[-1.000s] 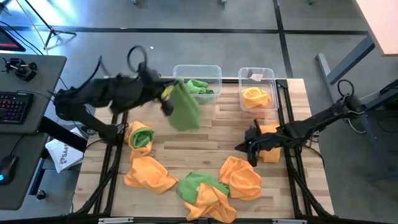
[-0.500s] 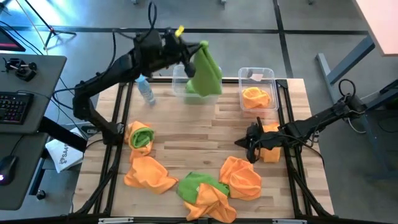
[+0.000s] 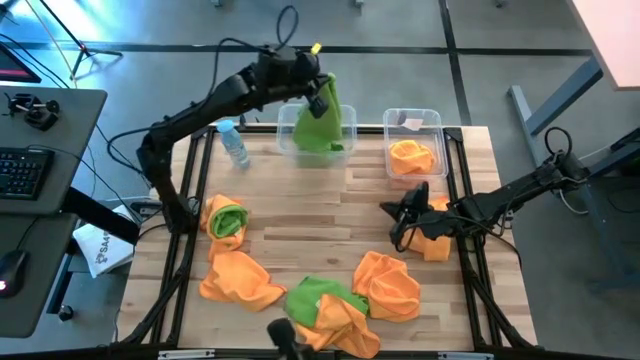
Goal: Sort microfiber towel by color & place in baskets
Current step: Put the green towel into the left transparent bin, then put the yellow towel into the right transparent bin
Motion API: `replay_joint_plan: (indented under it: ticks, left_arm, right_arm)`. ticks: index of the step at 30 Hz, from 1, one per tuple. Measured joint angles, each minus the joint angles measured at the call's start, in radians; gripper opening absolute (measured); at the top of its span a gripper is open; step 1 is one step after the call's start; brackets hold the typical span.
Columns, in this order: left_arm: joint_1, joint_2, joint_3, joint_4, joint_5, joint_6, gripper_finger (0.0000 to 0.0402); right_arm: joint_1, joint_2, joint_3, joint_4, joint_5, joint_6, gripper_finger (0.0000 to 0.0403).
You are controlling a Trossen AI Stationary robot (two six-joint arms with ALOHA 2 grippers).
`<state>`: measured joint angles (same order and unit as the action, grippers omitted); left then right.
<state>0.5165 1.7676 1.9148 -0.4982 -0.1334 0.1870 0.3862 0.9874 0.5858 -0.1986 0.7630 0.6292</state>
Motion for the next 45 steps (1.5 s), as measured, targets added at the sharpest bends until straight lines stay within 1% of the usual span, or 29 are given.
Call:
replay_joint_plan:
  ticks: [3, 8, 15, 17, 19, 24, 26, 28, 30, 32, 37, 41, 45]
  left_arm:
    - [0.000, 0.033, 0.000, -0.042, 0.002, 0.007, 0.0000]
    - [-0.002, 0.090, 0.000, -0.132, -0.002, -0.017, 0.0000]
    - [0.001, 0.167, 0.000, -0.222, 0.002, -0.042, 0.0000]
    - [0.007, 0.185, 0.000, -0.243, 0.021, -0.053, 0.0000]
    - [0.011, 0.210, 0.000, -0.239, 0.032, -0.060, 0.0000]
    - [0.024, 0.283, 0.000, -0.244, 0.043, -0.133, 0.0000]
    - [0.028, 0.312, 0.000, -0.242, 0.029, -0.156, 0.0000]
    - [0.032, 0.336, 0.000, -0.239, 0.003, -0.210, 0.0002]
    - [0.035, 0.358, 0.000, -0.246, -0.002, -0.240, 0.0010]
    - [0.040, 0.371, 0.000, -0.262, 0.020, -0.246, 0.0024]
    - [0.041, 0.372, 0.000, -0.277, 0.040, -0.229, 0.0072]
    - [0.041, 0.343, -0.001, -0.265, 0.043, -0.209, 0.0104]
    - [0.039, 0.293, -0.001, -0.273, 0.035, -0.176, 0.0115]
  right_arm:
    - [0.000, 0.000, 0.000, -0.001, 0.024, 0.003, 0.0000]
    - [0.000, 0.000, 0.000, -0.016, 0.027, 0.042, 0.0000]
    - [0.000, 0.000, 0.000, -0.027, 0.026, 0.045, 0.0000]
    - [0.000, 0.001, 0.000, -0.021, 0.022, 0.048, 0.0000]
    - [0.000, 0.001, 0.000, -0.022, 0.019, 0.059, 0.0000]
    - [0.000, 0.001, 0.000, -0.021, 0.018, 0.082, 0.0000]
    - [0.000, 0.001, 0.000, -0.021, 0.019, 0.105, 0.0000]
    - [0.000, 0.001, 0.000, -0.021, 0.019, 0.137, 0.0000]
    - [0.000, 0.001, 0.000, -0.021, 0.019, 0.158, 0.0000]
    - [0.000, 0.001, 0.000, -0.021, 0.018, 0.171, 0.0000]
    - [0.000, 0.001, 0.000, -0.021, 0.019, 0.177, 0.0000]
    - [0.000, 0.001, 0.000, -0.021, 0.019, 0.176, 0.0000]
    - [0.000, 0.001, 0.000, -0.022, 0.019, 0.175, 0.0000]
